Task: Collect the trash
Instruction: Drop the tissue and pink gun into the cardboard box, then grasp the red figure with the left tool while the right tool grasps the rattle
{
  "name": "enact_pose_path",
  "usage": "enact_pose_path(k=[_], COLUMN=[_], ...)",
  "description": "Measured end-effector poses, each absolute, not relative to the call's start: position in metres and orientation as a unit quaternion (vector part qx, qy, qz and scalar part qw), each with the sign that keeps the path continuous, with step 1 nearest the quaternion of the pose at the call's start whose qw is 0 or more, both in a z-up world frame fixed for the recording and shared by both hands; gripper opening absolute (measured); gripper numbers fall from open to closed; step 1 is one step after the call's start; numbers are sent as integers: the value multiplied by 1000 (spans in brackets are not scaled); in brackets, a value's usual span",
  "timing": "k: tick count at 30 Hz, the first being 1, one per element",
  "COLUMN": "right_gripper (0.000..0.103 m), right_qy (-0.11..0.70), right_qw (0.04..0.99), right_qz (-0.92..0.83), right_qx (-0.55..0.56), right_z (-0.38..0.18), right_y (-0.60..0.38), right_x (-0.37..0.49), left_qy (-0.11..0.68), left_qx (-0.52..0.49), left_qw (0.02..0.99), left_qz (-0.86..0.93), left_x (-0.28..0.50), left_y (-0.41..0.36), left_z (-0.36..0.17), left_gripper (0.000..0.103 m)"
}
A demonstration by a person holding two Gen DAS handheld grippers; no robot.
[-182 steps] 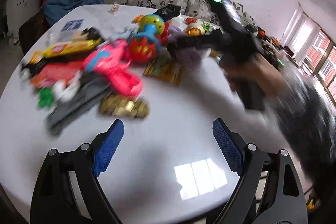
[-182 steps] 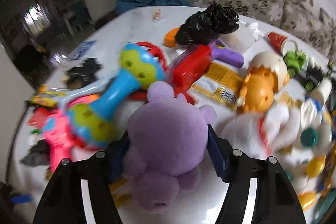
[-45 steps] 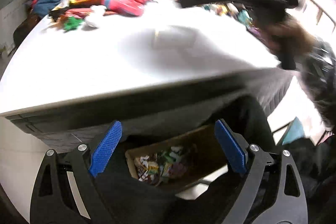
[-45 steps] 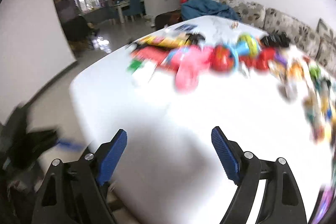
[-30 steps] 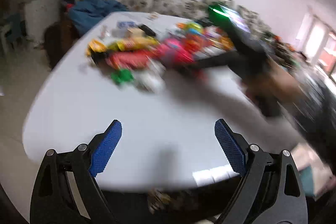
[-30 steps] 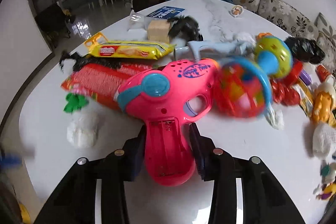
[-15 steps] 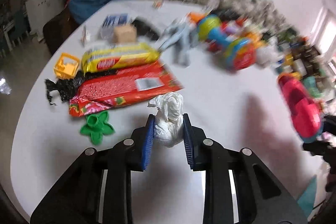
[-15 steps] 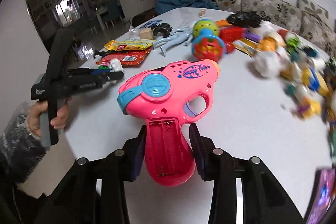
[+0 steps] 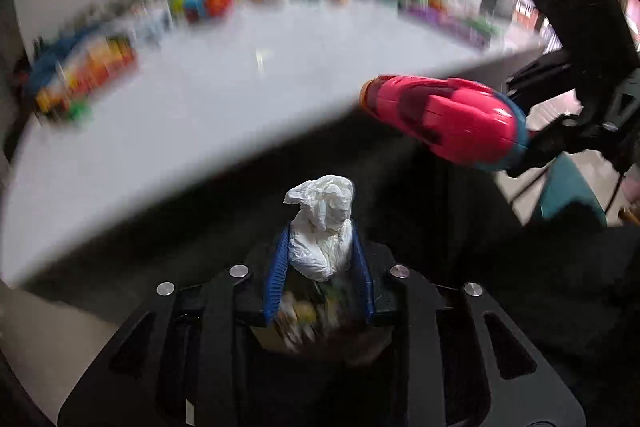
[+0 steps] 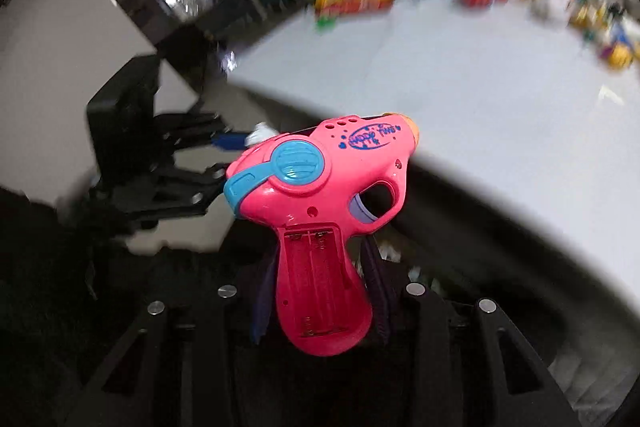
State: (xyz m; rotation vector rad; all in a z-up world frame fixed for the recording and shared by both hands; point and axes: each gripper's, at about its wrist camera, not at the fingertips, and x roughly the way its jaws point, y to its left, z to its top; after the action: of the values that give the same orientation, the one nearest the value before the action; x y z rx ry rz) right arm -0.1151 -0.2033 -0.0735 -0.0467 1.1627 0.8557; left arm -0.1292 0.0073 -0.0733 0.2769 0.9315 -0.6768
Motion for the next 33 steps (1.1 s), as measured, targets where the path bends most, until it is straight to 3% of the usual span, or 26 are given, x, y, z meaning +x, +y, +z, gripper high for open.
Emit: enact_pose_path(k=[2,3,4,7,11,14,21,26,30,33], right_gripper=[43,55,62,61,62,70,86,86,74,75], right_qy=[555,563,571,587,536,473,379,416,518,593], right_qw=[738,734,731,730,758,800,893,882,823,775], right_qz=[382,377,368,346,370,368,245,212,184,161], right_qx=[-44,-56,-64,-58,-37,-28,-1,-63,-139,-148], right_z=[-104,-118,-130,-146,-92,-40,13,19,-1,-28], right_y=[-197,-195,-194,-200,-207,-211,-188,-135,-100,-96], right_x=[-115,-114,-111,-101,-93,-64,87,204,290,331], left_qy=[480,488,492,512,488,455,388,386,385,382], left_qx=[137,141,143,144,113,80,3,-57,-83,-83], left_qw=[813,809,806,798,818,840,885,888,886,890], left_qz=[-300,-295,-295,-283,-283,-283,-256,-244,-243,-234], left_x=[-121,-126,-123,-117,-113,-108,-74,-56,-51,-46], left_y=[5,2,2,1,13,24,40,56,69,76], left_z=[-108,-117,-127,-144,-117,-84,-25,-22,-28,-32], left_gripper=[78,81,81,81,81,81,86,87,87,87])
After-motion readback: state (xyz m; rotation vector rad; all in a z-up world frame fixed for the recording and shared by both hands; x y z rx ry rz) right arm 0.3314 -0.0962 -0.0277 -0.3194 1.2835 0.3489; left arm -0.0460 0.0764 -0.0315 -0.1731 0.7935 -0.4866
